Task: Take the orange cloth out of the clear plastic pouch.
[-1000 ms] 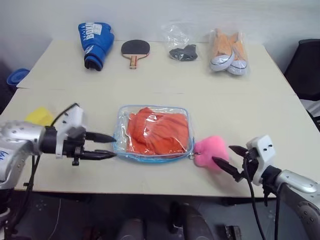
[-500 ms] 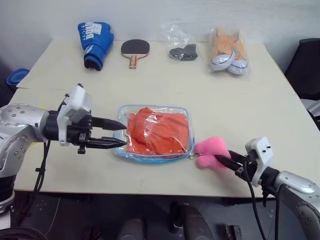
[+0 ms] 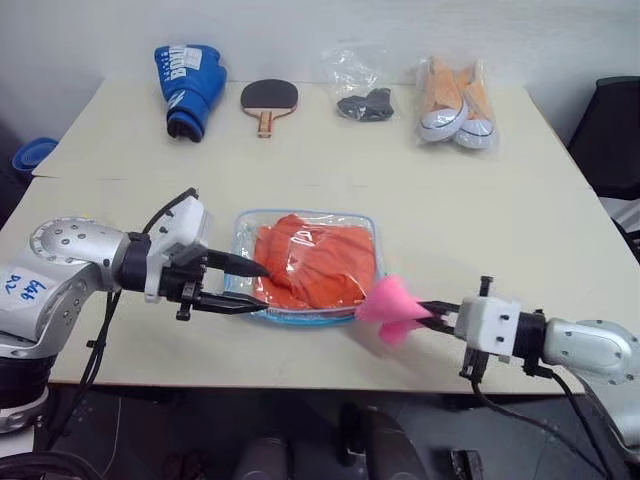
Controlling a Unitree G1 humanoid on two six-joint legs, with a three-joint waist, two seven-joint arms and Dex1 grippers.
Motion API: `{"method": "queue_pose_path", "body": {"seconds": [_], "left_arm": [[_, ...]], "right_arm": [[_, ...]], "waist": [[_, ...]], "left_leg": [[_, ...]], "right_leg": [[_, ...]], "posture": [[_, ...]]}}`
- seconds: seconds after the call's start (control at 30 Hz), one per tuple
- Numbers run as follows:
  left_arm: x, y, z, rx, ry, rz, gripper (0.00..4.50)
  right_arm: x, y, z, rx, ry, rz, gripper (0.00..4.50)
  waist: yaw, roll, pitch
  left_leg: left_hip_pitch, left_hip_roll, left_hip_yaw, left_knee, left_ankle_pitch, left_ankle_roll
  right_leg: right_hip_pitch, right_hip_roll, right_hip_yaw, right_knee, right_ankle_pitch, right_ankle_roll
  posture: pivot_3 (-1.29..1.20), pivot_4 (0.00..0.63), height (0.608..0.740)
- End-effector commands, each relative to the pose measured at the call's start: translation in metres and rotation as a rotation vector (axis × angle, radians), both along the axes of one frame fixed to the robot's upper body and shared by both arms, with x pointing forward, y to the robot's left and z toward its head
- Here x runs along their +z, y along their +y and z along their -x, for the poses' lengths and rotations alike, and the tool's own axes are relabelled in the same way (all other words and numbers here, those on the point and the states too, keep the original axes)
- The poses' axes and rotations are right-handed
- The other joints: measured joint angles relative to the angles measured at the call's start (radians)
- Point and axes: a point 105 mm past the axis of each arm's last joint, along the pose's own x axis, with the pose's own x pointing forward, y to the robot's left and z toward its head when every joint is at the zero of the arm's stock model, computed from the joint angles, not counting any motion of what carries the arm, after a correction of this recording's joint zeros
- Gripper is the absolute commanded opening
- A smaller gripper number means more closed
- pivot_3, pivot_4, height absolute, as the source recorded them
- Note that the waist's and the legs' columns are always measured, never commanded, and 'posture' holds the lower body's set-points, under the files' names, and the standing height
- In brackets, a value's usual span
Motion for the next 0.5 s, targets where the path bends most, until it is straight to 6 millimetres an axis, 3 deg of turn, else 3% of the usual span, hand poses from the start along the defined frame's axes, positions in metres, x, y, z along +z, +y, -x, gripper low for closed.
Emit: {"method": "queue_pose_path", "body": {"seconds": [0.03,0.2,0.4,0.43,0.5], "left_arm": [[0.002,-0.002,0.000,0.001,-0.039,0.000,2.45],[0.001,-0.009,0.003,-0.033,-0.034,0.008,2.45],[-0.001,-0.012,0.003,-0.051,-0.034,0.015,2.45],[-0.002,-0.013,0.003,-0.055,-0.033,0.015,2.45],[-0.004,-0.016,0.004,-0.067,-0.030,0.014,2.45]], "right_arm": [[0.006,0.019,0.003,0.169,-0.087,0.058,0.02],[0.003,0.047,0.001,0.403,-0.184,0.176,0.02],[-0.012,0.055,-0.003,0.525,-0.197,0.268,0.02],[-0.014,0.056,-0.005,0.526,-0.195,0.269,0.65],[-0.014,0.058,-0.009,0.520,-0.192,0.255,1.19]], "waist": [[-0.001,0.000,0.000],[-0.007,0.000,0.000],[-0.007,0.000,0.000],[-0.007,0.000,0.000],[-0.008,0.000,0.000]], "left_leg": [[0.000,0.000,0.000,0.000,0.000,0.000],[0.000,0.000,0.000,0.001,0.001,0.000],[0.000,0.000,-0.001,0.001,0.001,0.000],[0.000,0.000,-0.001,0.001,0.001,0.000],[0.000,0.000,0.000,0.002,0.001,0.000]], "right_leg": [[0.000,0.000,0.000,0.000,0.000,0.000],[0.000,0.000,0.000,0.001,0.000,0.000],[-0.001,-0.001,-0.001,0.001,0.000,-0.001],[-0.001,-0.001,-0.001,0.001,0.000,-0.001],[0.000,-0.001,-0.001,0.001,0.000,0.000]], "posture": [[0.00,0.150,0.740],[0.00,0.150,0.740],[0.00,0.150,0.740],[0.00,0.150,0.740],[0.00,0.150,0.740]]}}
